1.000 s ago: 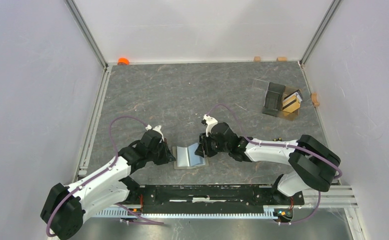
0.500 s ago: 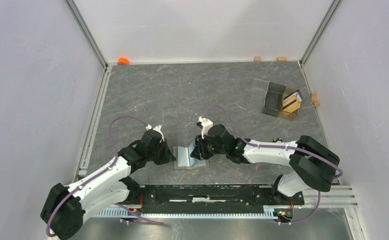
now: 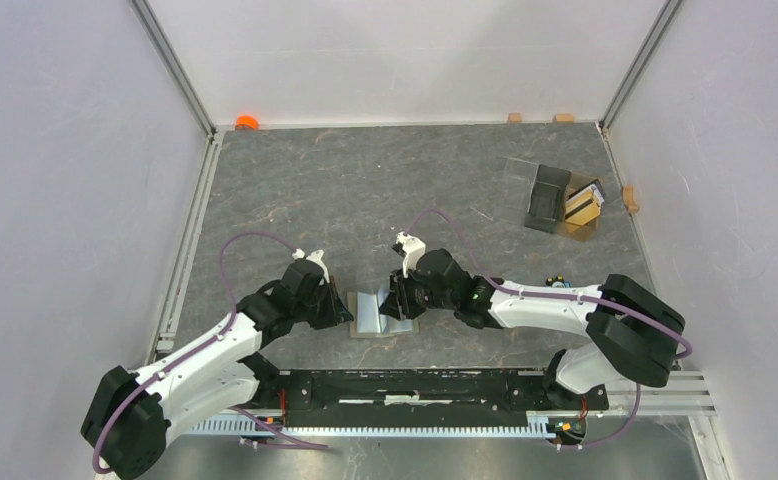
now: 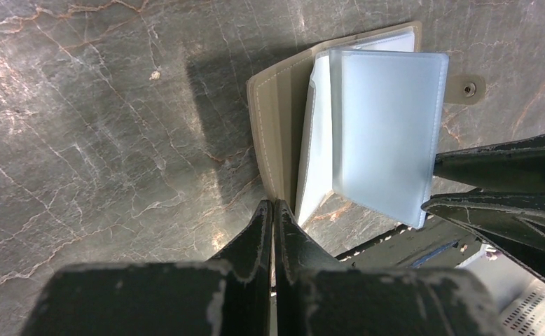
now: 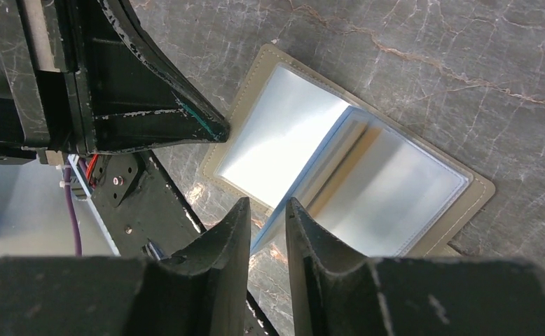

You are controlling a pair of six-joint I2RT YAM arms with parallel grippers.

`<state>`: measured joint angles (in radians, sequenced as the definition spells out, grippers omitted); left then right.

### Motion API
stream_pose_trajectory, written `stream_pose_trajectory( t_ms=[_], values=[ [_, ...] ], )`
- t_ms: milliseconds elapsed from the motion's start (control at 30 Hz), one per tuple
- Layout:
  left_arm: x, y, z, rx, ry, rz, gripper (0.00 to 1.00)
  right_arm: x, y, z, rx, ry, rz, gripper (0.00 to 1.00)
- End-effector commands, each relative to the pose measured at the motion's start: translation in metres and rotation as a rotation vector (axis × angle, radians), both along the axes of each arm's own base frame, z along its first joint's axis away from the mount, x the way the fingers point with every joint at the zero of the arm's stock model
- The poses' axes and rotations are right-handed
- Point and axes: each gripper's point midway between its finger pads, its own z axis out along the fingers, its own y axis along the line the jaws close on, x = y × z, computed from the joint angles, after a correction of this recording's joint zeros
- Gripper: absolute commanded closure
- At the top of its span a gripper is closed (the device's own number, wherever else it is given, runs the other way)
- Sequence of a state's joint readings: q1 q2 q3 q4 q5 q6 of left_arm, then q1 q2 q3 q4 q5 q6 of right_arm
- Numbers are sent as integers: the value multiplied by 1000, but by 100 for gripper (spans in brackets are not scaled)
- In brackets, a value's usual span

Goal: Put the credit cards into the card holder
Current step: Turn over the card holder at the center of the board.

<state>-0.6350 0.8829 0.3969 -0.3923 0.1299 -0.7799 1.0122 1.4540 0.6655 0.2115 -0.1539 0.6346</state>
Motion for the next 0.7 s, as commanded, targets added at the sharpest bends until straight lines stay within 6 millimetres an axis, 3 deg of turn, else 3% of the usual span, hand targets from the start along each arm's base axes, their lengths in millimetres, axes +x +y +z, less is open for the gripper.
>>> stream_pose_trajectory(
  t_ms=[0,667],
  values=[
    [3,-3,2,-13,-26,-20,98,6,11,21,50,-43,-3,71],
    [2,-2,1,-10,-25,-21,98,2,12,21,55,-44,10,83]
  ],
)
